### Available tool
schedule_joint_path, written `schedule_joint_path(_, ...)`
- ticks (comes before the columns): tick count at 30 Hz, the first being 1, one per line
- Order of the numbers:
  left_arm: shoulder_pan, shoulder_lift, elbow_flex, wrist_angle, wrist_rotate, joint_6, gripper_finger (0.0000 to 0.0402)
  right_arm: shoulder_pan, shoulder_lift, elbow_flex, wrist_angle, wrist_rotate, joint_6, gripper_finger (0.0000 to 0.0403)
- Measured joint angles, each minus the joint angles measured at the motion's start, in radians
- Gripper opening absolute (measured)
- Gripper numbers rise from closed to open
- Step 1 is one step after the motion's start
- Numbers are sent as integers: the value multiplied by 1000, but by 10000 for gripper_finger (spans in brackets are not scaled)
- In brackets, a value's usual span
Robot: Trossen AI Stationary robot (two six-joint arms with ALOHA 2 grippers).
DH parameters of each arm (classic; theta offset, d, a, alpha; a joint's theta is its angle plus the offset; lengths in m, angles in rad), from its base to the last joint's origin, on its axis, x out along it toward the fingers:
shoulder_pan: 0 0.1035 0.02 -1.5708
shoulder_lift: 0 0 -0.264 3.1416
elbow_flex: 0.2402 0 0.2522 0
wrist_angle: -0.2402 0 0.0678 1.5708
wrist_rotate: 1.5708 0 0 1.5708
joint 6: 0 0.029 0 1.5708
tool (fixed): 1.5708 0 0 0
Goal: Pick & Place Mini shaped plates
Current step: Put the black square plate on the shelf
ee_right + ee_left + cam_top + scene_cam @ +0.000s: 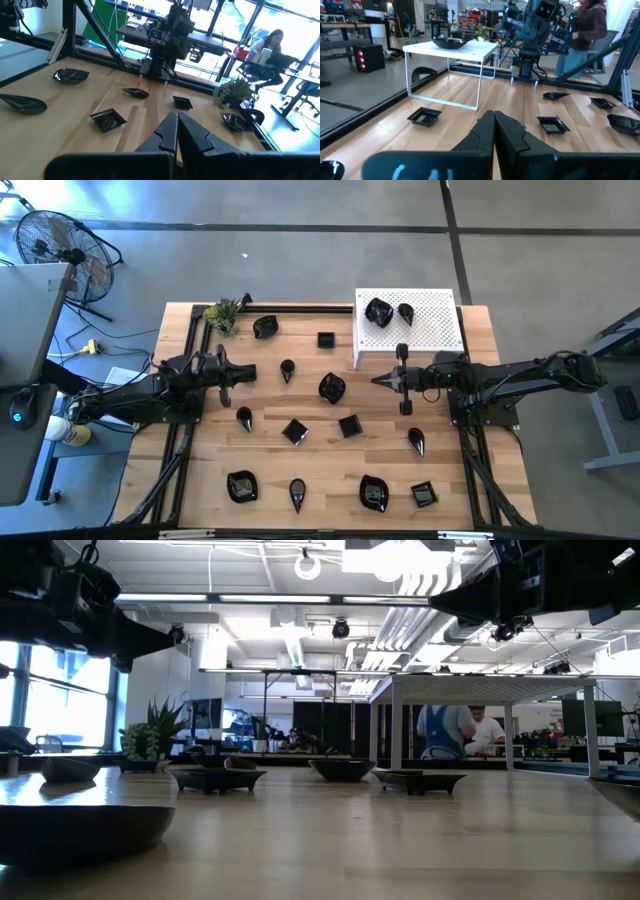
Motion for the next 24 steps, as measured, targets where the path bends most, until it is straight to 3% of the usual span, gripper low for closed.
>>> schedule_joint_path(10,0,0,0,195,-9,-141,1,0,0,0,-37,0,23,4)
schedule_joint_path(15,0,20,0,196,-110,-161,1,0,0,1,-12,0,-42,1)
schedule_joint_path(19,0,101,14,161,-210,-198,1,-1,0,1,9,0,-89,4)
schedule_joint_path(24,0,298,112,36,-289,-318,1,-1,0,1,41,0,-106,1)
